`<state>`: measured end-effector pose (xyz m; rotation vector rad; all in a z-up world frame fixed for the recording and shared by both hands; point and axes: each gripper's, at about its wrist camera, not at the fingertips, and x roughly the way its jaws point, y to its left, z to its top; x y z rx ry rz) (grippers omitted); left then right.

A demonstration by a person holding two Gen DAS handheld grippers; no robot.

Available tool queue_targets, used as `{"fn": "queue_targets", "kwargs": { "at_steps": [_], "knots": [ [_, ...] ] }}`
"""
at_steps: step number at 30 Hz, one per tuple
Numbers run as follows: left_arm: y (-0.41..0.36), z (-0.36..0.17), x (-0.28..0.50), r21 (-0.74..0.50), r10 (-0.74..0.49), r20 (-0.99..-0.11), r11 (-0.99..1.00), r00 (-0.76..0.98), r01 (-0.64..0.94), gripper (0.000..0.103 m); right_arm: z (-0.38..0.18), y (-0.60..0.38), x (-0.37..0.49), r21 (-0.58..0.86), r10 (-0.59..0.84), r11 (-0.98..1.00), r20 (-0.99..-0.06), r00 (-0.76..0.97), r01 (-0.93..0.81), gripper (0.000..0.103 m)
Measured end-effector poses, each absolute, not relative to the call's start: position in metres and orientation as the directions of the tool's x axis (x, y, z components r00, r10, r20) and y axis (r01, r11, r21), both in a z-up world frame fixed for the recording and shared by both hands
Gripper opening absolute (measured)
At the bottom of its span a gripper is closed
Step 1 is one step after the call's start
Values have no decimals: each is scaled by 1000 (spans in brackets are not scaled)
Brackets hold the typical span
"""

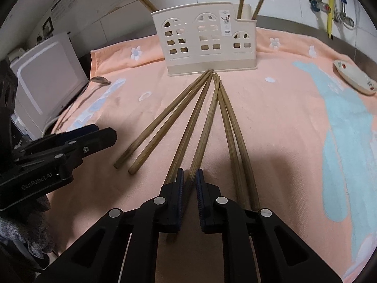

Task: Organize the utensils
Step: 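Close the left tool on a chopstick while the right tool grasps another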

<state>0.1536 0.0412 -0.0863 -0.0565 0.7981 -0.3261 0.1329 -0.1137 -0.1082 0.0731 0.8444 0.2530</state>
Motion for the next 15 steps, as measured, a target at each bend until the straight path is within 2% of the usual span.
{"fn": "queue_targets", "kwargs": {
  "at_steps": [5, 13, 15],
  "knots": [
    [32, -90, 155, -170, -324, -701, 941, 635, 292, 47, -108, -116, 133, 176, 258, 966, -726, 638, -191, 9],
    [19, -97, 164, -179, -357, -718, 924, 598, 337, 20, -99, -137, 127, 148, 229, 973, -700, 677, -176, 6],
    [15, -100, 167, -177, -361, -723, 921, 589, 347, 17, -96, -143, 126, 142, 225, 974, -688, 690, -176, 6]
  ]
}}
